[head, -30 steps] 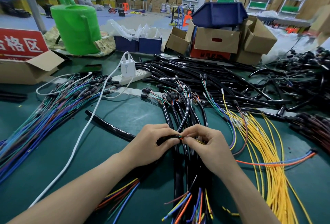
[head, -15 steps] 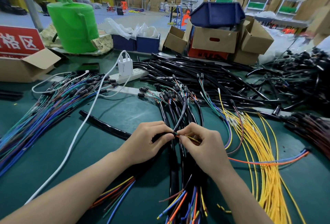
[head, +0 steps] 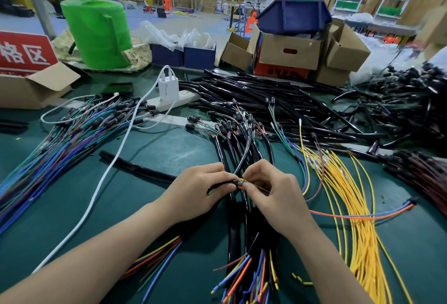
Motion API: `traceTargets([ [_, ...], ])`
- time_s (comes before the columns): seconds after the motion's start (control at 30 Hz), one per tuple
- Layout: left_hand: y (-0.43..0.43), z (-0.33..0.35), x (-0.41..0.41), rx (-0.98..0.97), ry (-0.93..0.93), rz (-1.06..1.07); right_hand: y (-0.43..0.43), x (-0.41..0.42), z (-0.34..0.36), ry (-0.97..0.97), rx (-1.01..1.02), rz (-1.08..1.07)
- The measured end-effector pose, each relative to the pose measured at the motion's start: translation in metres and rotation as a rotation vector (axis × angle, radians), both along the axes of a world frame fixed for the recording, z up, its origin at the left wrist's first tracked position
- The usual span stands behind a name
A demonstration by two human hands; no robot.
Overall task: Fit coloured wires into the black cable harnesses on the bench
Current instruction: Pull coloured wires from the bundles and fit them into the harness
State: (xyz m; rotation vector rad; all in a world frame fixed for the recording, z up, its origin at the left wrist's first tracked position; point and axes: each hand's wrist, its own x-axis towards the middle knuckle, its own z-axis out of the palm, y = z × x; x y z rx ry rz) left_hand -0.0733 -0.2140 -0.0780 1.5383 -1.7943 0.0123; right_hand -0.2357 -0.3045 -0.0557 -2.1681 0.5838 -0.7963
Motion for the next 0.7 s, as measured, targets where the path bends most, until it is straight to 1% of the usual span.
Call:
traceTargets([
  [0.23, -0.0012, -0.0009, -0.0009, -0.022, 0.041, 0.014, -0.0007, -0.0003, -0.0017, 0.016, 0.057, -0.022],
  [0.33, -0.0007, 0.0008, -0.0016, -0.015, 0.034, -0.006, -0.0018, -0.0008, 0.0004, 0.023, 0.013, -0.022],
  [0.5, 0.0013, 0.0033, -0.0041, -0.003, -0.041, -0.019, 0.0025, 0.0017, 0.0005, 0.043, -0.124, 0.032],
  [0.6, 0.0022, 0.0049, -0.0057, 0.006, -0.112, -0.031, 0.0047, 0.0021, -0.0003, 0.024, -0.102, 0.077],
  [0.7, 0.0016, 0.0050, -0.0072, 0.013, -0.134, -0.042, 0.0059, 0.0007, 0.0029, -0.009, -0.047, 0.094],
])
